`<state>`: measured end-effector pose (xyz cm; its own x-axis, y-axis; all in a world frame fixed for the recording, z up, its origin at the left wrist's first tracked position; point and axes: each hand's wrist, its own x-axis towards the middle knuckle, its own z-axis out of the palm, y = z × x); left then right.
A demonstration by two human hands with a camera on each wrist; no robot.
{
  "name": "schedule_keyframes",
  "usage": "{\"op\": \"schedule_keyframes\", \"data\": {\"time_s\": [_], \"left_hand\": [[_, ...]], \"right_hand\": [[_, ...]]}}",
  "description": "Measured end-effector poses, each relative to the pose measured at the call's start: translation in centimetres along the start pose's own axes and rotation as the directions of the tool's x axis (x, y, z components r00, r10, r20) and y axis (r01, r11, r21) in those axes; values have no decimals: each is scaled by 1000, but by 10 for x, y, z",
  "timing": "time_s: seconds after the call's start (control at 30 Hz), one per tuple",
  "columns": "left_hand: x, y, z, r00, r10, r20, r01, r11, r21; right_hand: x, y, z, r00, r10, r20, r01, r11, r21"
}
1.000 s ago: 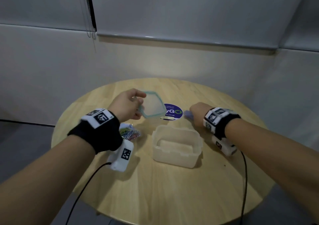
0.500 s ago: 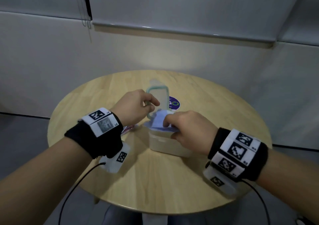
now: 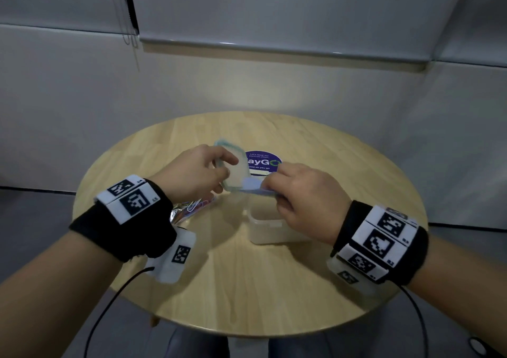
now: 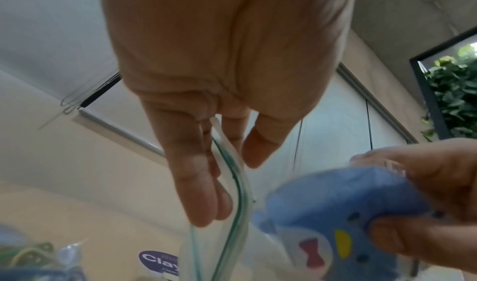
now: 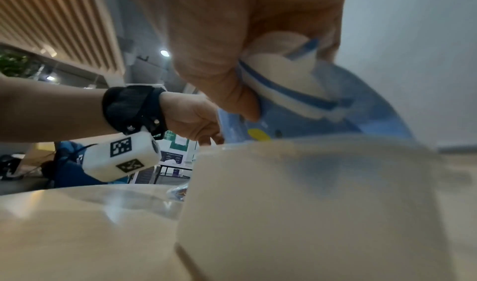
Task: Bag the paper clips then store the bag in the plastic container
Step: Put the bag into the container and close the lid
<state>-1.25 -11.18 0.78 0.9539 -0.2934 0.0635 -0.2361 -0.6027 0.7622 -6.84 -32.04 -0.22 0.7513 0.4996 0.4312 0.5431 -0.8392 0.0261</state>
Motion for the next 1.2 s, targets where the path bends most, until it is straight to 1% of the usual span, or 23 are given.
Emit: {"op": "schedule_keyframes", "data": {"time_s": [0.03,0.1,0.13,0.17,0.2,0.23,0.3,0.33,0.4,0.47,0.57,0.63,0.73,0.77,0.83,0.9,0.93,0.97,1.0,1.03,1.07,1.13,1.2], "left_hand": [[0,1,-1,1000,-11,-11,10,1000,-22],[1,1,-2,998,-8,-55,7,1000,-23],[1,0,-3,997,2,-80,-2,1000,-9],[1,-1,-2,995,16,-100,-15,1000,9],[0,-1,-1,993,29,-116,-27,999,24],[-1,0,1,991,40,-127,-36,999,36],[-5,3,6,989,69,-134,-59,995,81],[-7,6,9,988,88,-129,-72,990,123],[-10,11,14,988,114,-106,-93,978,187],[-11,14,20,989,121,-84,-103,976,190],[-11,15,27,988,136,-77,-119,974,192],[-10,15,29,986,151,-75,-131,966,224],[-7,12,30,983,165,-85,-142,962,233],[-7,11,29,982,168,-90,-144,964,225],[-7,10,28,981,169,-100,-146,968,202],[-8,12,24,973,180,-144,-155,973,169],[-7,13,21,966,183,-181,-164,980,117],[-7,15,16,959,176,-220,-177,984,14],[-7,19,11,956,154,-251,-192,972,-134],[-8,23,5,958,122,-261,-201,931,-303],[-8,27,1,965,89,-247,-197,867,-457],[-10,32,-4,987,39,-157,-136,724,-676],[-10,31,-1,1000,4,-10,-10,611,-792]], "right_hand": [[0,-1,-2,996,-28,-82,24,998,-56],[3,-1,-8,974,-55,-221,19,987,-161],[4,2,-9,962,-75,-263,20,979,-203],[4,6,-9,959,-95,-268,29,970,-240],[2,9,-6,967,-108,-230,45,964,-263],[-1,12,-2,982,-109,-155,66,964,-258],[-7,16,6,997,-69,43,74,986,-148],[-8,18,7,990,-26,142,36,997,-71],[-6,22,5,945,65,321,-86,995,50],[-2,24,3,922,99,375,-181,966,187],[-2,24,6,884,115,452,-300,882,363],[-3,22,9,884,93,458,-316,842,438],[-3,23,11,892,49,448,-289,826,485],[-2,23,11,882,32,470,-283,833,476],[-3,22,10,841,3,541,-281,857,432],[-3,22,8,810,2,586,-305,856,418],[-3,21,6,805,4,593,-314,851,421],[-4,21,4,811,-5,585,-299,856,422],[-4,21,2,829,-23,559,-256,873,415],[-6,20,2,853,-53,520,-193,892,409],[-8,19,3,873,-90,479,-121,912,392],[-11,18,5,897,-131,423,-42,925,377],[-15,18,3,913,-164,374,0,916,401]]}}
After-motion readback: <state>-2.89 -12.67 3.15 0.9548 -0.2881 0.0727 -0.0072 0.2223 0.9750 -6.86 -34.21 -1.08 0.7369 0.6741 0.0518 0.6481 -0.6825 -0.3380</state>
